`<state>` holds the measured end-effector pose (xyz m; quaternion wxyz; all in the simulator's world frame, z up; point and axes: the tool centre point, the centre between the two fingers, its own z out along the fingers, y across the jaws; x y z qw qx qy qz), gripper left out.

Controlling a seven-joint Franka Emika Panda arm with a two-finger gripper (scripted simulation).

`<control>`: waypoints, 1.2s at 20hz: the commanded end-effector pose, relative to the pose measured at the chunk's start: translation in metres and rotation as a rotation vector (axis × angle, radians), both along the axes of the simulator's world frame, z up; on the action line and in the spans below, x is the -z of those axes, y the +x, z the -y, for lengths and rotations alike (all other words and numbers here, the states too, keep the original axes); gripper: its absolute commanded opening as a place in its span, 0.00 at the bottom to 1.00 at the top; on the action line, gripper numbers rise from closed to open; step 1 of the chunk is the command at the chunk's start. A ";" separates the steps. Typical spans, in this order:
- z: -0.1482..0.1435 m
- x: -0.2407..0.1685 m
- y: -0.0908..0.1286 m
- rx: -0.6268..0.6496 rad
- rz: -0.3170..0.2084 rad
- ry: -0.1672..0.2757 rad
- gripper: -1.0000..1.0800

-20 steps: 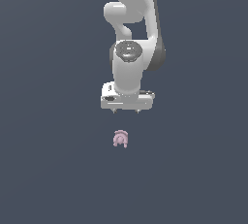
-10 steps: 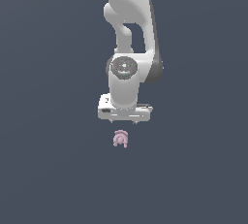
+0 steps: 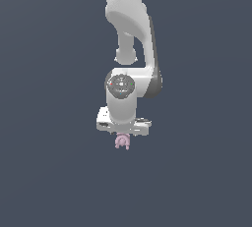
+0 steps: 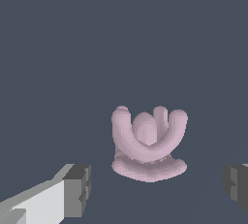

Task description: Pick up the object and move it to a goal position.

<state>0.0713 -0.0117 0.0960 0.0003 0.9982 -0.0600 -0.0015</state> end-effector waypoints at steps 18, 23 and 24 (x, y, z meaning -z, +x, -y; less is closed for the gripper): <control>0.002 0.051 0.005 0.011 0.003 0.000 0.96; 0.002 0.057 0.006 0.011 0.003 0.000 0.96; 0.002 0.057 0.006 0.011 0.003 0.000 0.96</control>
